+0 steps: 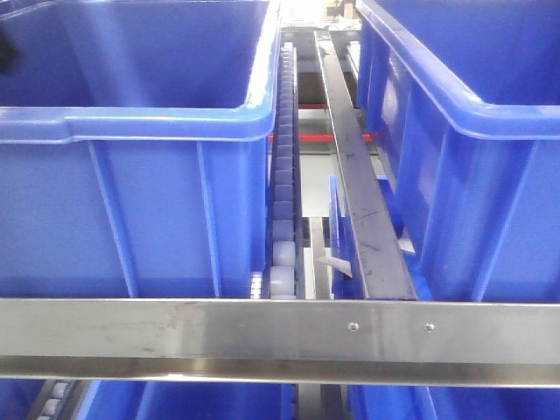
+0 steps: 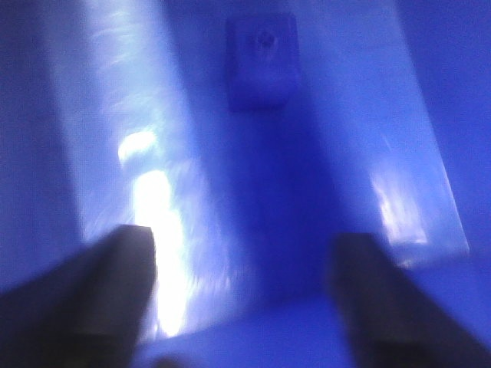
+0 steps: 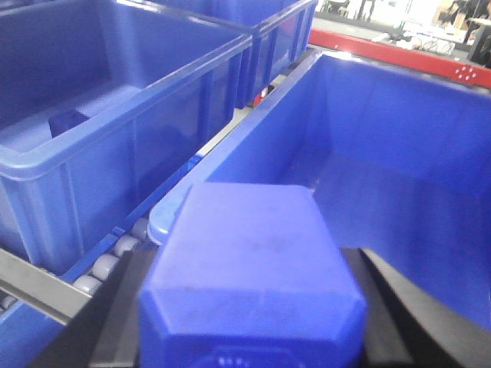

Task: Pick and sort blue part to right shelf
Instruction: 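Open the left gripper to drop the blue part into the bin, then lower the right gripper into a bin and open it to release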

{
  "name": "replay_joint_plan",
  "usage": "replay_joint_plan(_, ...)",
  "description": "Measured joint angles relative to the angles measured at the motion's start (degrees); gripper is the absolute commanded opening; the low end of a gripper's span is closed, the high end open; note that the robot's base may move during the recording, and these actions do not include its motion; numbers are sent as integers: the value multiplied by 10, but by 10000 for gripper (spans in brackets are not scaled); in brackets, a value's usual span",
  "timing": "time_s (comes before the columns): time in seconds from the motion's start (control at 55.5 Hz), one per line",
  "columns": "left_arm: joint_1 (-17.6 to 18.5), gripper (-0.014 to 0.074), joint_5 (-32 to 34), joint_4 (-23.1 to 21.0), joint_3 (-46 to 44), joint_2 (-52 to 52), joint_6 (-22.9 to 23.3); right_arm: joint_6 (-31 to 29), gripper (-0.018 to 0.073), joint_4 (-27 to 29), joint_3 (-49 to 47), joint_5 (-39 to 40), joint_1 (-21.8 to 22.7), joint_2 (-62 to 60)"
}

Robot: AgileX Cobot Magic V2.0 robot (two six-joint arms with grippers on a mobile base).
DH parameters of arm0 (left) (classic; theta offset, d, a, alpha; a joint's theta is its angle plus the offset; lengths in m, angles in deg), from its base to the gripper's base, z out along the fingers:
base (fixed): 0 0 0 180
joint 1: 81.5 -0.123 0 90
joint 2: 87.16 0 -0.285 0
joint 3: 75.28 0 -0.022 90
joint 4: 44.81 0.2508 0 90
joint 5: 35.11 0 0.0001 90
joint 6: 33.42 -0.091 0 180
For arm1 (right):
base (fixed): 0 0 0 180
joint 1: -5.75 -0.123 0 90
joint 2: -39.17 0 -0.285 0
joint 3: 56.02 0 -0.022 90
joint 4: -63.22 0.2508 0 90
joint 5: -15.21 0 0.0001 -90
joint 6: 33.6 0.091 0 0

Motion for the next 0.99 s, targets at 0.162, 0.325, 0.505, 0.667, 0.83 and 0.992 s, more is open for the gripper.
replay_joint_plan(0.162, 0, 205, 42, 4, 67, -122, 0, 15, 174, 0, -8, 0, 0, 7)
replay_joint_plan(0.325, 0, 122, 49, 11, 95, -203, 0, 56, 174, 0, -52, 0, 0, 68)
replay_joint_plan(0.505, 0, 124, 49, 13, 119, -261, 0, 82, 174, 0, -153, -2, 0, 194)
replay_joint_plan(0.667, 0, 124, 50, 15, 130, -277, 0, 165, 174, -46, -275, -59, 0, 338)
replay_joint_plan(0.83, 0, 124, 50, 10, 134, -278, 0, 265, 174, -168, -390, -167, 0, 480)
replay_joint_plan(0.992, 0, 124, 50, 1, 134, -279, 0, 305, 174, -248, -463, -222, 19, 594)
